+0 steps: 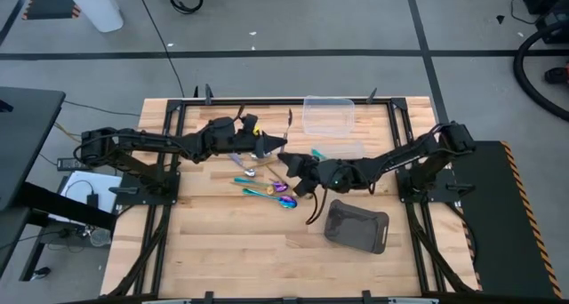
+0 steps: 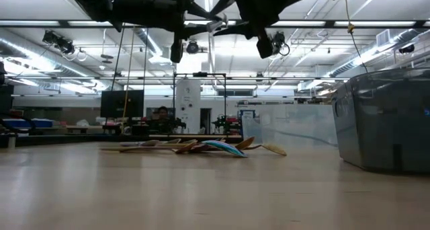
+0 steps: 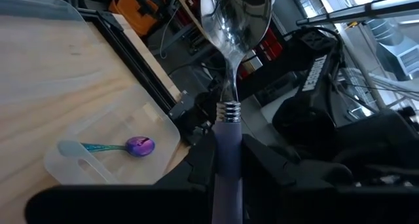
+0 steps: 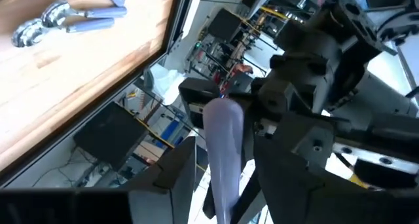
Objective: Sort silverware by color (type)
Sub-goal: Put the violet spoon into the top transparent bin
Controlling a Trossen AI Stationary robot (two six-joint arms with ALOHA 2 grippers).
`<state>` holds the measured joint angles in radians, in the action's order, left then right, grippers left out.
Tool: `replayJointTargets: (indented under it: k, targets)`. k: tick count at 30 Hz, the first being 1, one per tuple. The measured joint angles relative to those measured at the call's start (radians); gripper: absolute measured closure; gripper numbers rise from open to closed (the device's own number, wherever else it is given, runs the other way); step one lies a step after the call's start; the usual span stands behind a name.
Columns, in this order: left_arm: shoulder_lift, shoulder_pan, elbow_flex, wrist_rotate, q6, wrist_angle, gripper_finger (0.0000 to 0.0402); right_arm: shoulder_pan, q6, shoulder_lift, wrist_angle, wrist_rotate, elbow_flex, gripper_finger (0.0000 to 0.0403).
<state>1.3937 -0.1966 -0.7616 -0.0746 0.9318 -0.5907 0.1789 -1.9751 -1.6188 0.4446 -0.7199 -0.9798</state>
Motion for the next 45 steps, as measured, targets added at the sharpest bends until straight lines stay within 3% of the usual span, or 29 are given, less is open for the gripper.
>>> replayJointTargets:
  k: [5,13,19,34,45]
  targets:
    - [0.000,0.005,0.000,0.000,0.000,-0.001,0.0337,-0.021,-0.015,0.000,0.011,0.070,0.000,0.0264]
    - [0.000,0.003,0.000,0.000,-0.001,0.002,0.0337,-0.022,-0.011,0.000,0.010,0.093,0.000,0.0321]
    - [0.000,0.003,0.000,-0.001,-0.030,0.007,0.0334,-0.022,0.002,0.000,0.009,0.094,0.000,0.0322]
    - [0.000,-0.037,0.000,-0.046,-0.196,0.041,0.0205,-0.007,0.095,0.001,-0.009,0.053,0.000,0.0315]
    - [-0.094,-0.109,-0.001,-0.103,-0.413,0.127,0.0186,0.014,0.275,0.001,-0.091,-0.091,0.000,0.0314]
